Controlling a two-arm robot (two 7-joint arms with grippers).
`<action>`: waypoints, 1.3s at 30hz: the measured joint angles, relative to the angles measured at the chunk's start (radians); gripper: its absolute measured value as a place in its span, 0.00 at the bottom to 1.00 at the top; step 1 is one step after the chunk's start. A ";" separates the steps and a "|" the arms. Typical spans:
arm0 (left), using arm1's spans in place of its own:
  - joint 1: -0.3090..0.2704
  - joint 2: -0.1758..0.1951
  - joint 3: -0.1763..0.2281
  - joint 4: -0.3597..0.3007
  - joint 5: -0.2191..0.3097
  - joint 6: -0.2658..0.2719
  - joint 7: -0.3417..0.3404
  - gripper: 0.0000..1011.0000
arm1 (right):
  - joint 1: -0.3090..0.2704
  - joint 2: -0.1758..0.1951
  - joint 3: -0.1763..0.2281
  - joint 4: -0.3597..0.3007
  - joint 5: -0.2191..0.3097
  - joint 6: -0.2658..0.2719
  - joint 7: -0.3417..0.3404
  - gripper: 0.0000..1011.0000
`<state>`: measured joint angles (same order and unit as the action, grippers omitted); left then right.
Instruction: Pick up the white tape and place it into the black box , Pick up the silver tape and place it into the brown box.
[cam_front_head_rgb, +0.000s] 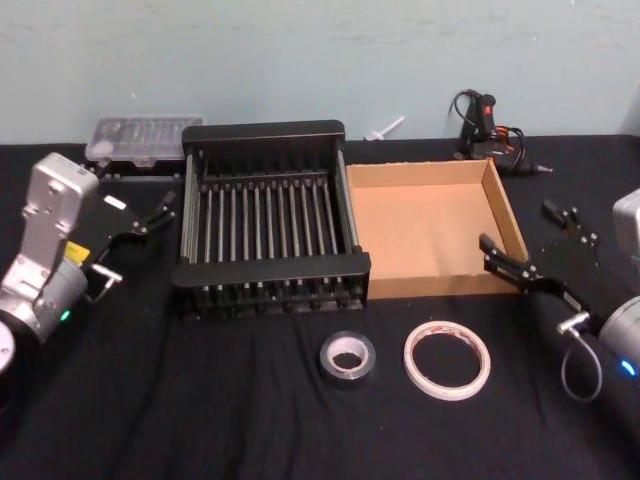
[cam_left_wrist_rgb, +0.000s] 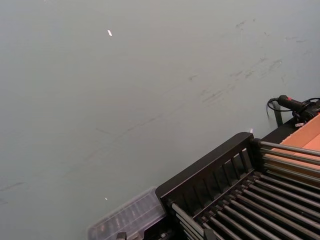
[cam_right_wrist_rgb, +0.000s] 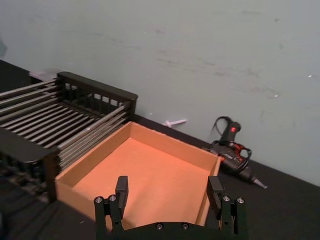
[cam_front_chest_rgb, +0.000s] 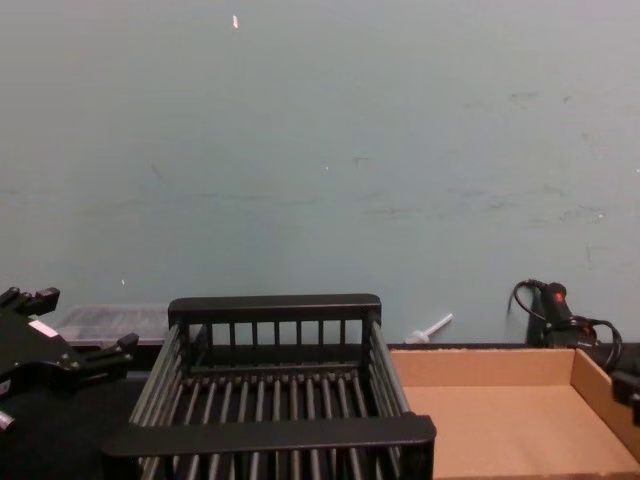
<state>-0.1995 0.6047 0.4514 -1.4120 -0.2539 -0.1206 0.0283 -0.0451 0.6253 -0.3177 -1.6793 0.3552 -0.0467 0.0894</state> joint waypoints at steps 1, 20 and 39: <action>0.000 0.000 0.000 0.000 0.000 0.000 0.000 0.99 | -0.013 0.002 0.005 -0.015 0.006 0.012 0.006 0.99; 0.000 0.000 0.000 0.000 0.000 0.000 0.000 0.99 | -0.088 0.009 0.012 -0.084 0.044 0.212 0.089 0.99; 0.000 0.000 0.000 0.000 0.000 0.000 0.000 0.99 | -0.099 -0.021 0.020 -0.089 0.022 0.353 0.110 0.99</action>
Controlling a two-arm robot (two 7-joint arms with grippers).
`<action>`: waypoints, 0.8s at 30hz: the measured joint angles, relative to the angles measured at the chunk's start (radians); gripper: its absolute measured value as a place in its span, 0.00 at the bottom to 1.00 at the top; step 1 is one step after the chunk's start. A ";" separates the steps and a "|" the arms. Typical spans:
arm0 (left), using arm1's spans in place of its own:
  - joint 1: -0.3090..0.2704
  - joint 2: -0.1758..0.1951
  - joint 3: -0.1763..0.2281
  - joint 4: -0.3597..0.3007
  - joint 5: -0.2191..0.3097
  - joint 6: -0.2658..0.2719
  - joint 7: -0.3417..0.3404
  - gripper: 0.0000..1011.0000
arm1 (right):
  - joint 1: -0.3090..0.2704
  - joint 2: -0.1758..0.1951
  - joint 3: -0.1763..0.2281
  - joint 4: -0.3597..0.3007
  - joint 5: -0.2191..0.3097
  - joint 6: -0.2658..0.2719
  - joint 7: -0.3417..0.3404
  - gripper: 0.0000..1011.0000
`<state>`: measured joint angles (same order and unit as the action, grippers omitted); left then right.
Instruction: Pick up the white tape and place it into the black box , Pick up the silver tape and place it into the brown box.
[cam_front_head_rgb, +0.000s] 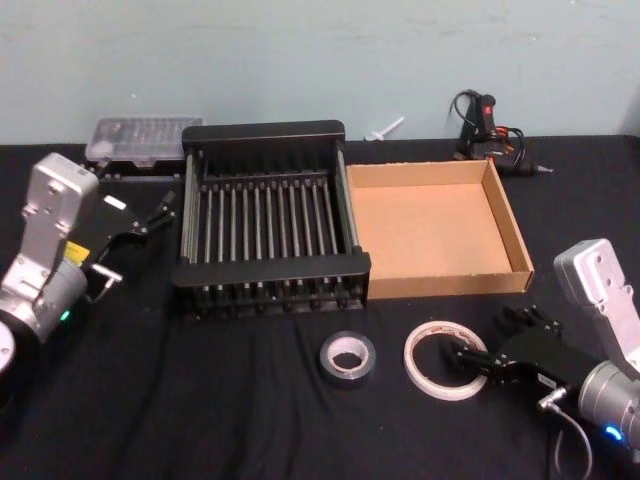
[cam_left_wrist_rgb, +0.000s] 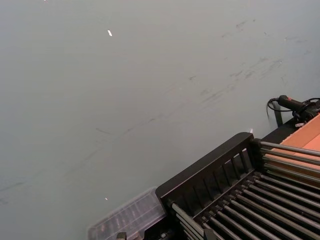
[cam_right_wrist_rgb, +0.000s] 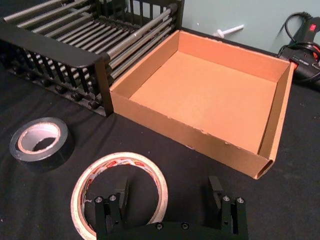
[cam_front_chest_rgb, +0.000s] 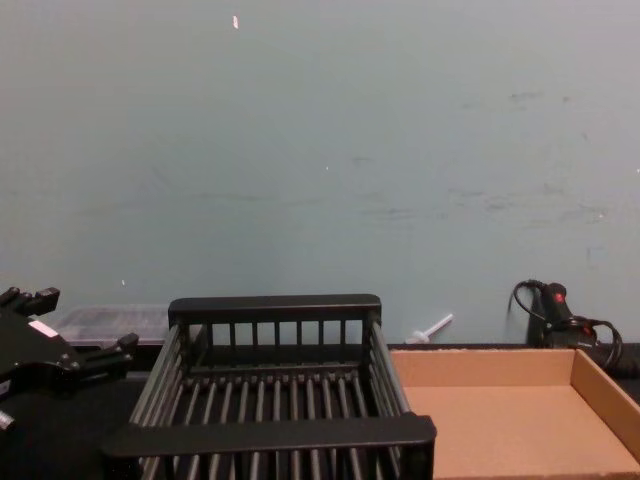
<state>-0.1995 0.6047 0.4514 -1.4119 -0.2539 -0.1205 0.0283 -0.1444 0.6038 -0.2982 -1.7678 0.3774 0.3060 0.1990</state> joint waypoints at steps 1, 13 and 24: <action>0.000 0.000 0.000 0.000 0.000 0.000 0.000 0.99 | 0.000 -0.002 0.000 0.002 -0.005 0.004 0.002 0.99; 0.000 0.000 0.000 0.000 0.000 0.000 0.000 0.99 | -0.001 -0.022 0.008 0.016 -0.033 0.021 0.026 0.99; 0.000 0.000 0.000 0.000 0.000 0.000 0.000 0.99 | -0.008 -0.040 0.021 0.020 -0.053 0.029 0.046 0.99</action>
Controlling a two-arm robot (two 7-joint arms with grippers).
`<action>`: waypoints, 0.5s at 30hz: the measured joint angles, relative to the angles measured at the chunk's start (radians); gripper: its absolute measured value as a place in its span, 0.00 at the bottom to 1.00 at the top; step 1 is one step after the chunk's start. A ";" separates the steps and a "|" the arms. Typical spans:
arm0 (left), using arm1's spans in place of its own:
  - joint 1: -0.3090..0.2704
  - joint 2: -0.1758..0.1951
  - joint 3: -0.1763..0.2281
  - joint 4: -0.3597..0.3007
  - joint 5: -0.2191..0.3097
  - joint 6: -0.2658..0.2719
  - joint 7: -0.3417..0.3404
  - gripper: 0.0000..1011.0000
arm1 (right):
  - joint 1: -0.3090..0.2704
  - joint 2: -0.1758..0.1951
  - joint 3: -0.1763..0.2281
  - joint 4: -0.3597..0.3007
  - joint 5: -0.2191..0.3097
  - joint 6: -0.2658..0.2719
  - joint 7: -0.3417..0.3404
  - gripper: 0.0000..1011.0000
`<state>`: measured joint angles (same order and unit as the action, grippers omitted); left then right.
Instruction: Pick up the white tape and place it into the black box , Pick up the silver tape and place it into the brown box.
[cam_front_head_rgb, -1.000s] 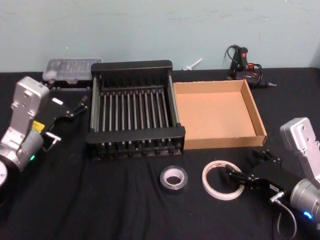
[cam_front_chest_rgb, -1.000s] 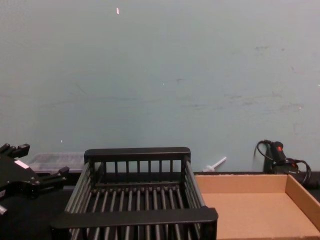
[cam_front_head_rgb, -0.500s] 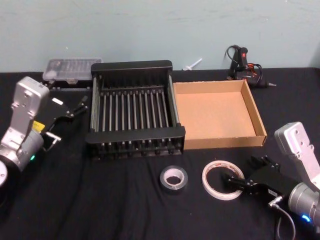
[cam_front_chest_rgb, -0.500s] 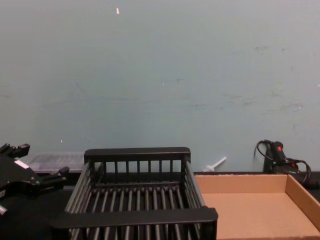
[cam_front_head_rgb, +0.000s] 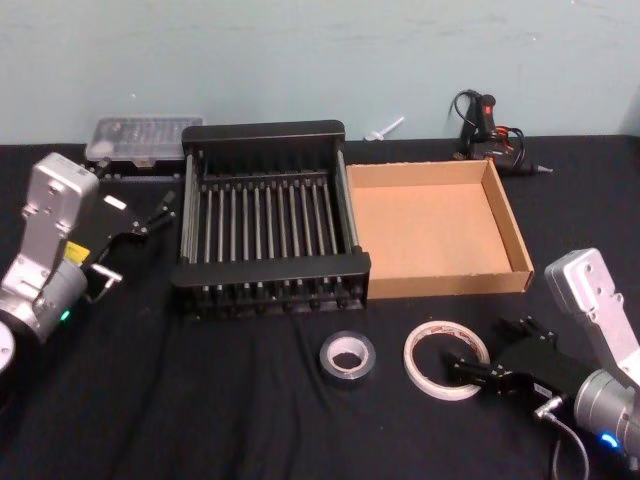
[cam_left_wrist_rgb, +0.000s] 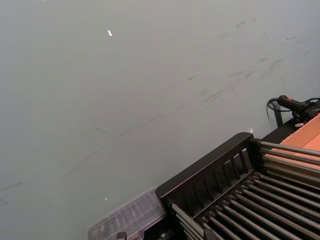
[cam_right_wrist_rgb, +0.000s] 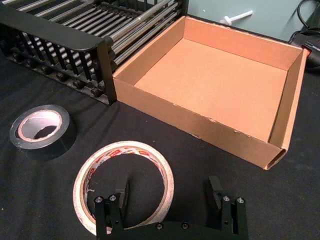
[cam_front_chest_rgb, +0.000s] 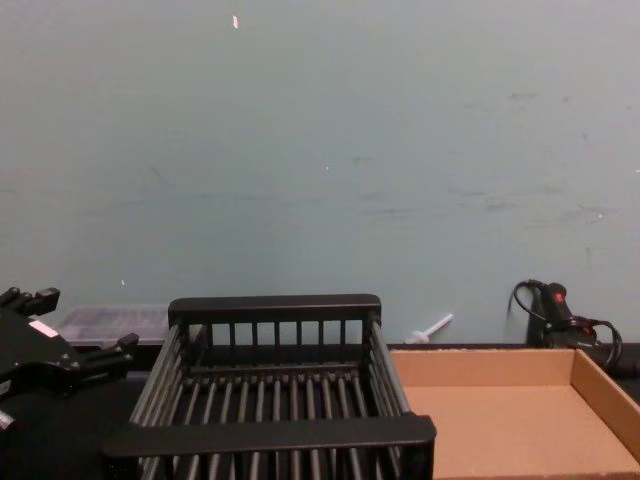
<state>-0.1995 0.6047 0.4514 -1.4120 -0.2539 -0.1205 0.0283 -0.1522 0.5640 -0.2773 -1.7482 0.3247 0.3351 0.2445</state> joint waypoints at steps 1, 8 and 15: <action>0.000 0.000 0.000 0.000 0.000 0.000 0.000 0.99 | 0.000 -0.001 0.001 0.000 -0.001 0.001 0.001 0.99; 0.000 0.000 0.000 0.000 0.000 0.000 0.000 0.99 | -0.005 -0.013 0.010 0.001 -0.016 0.007 0.016 0.99; 0.000 0.000 0.000 0.000 0.000 0.000 0.000 0.99 | -0.008 -0.022 0.018 0.000 -0.028 0.013 0.026 0.99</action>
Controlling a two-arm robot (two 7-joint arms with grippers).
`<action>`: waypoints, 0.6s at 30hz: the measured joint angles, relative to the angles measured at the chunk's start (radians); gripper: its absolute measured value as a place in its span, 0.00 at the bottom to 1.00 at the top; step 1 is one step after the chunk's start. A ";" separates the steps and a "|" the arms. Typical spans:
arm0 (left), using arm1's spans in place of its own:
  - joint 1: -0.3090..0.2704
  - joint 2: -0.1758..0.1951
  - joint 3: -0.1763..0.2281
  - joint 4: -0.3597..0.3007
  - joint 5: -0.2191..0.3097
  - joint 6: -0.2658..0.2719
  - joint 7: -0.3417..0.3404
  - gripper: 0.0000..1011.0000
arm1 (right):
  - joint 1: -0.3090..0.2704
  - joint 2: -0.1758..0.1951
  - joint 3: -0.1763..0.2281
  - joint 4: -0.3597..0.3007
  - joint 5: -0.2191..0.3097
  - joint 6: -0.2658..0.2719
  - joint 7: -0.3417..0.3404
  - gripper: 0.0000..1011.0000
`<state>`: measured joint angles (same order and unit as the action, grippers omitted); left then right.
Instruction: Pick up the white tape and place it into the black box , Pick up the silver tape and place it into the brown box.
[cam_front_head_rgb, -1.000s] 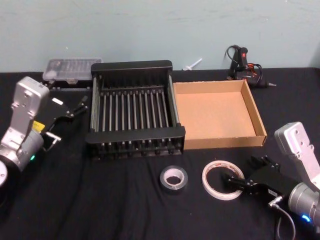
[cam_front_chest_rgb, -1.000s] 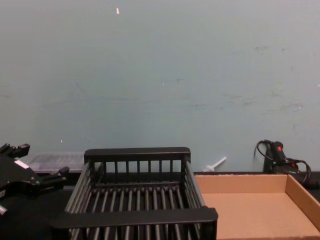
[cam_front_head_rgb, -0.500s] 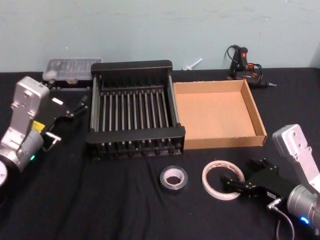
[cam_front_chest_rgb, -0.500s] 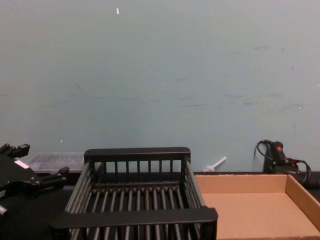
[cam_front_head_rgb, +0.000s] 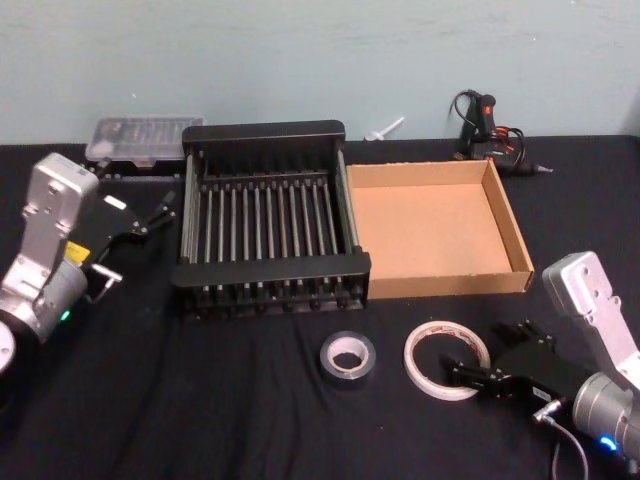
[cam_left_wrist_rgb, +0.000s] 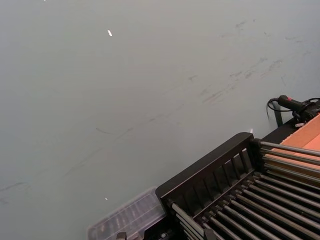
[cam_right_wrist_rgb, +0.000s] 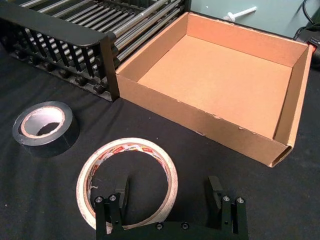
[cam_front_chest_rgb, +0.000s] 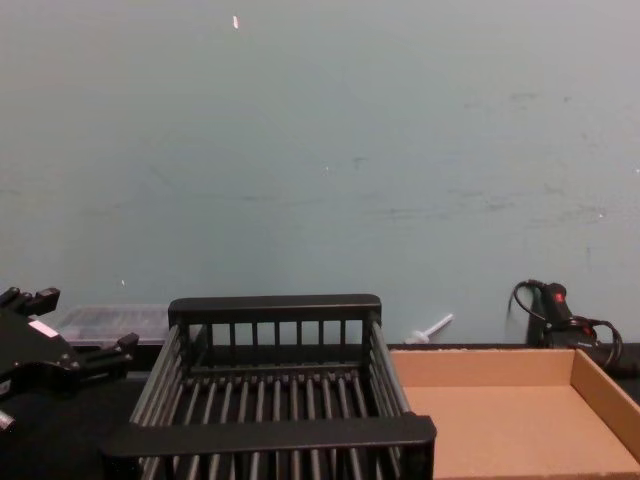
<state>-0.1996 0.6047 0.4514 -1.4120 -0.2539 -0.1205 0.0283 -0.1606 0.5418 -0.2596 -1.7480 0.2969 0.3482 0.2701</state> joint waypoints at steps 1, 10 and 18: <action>0.000 0.000 0.000 0.000 0.000 0.000 0.000 0.99 | -0.001 -0.003 0.002 -0.001 -0.003 0.002 0.003 0.99; 0.000 0.000 0.000 0.000 0.000 0.000 0.000 0.99 | -0.005 -0.014 0.012 -0.003 -0.021 0.008 0.016 0.99; 0.000 0.000 0.000 0.000 0.000 0.000 0.000 0.99 | -0.005 -0.025 0.017 0.002 -0.038 0.009 0.026 0.99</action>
<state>-0.1995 0.6047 0.4514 -1.4120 -0.2539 -0.1205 0.0283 -0.1652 0.5163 -0.2422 -1.7459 0.2591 0.3577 0.2958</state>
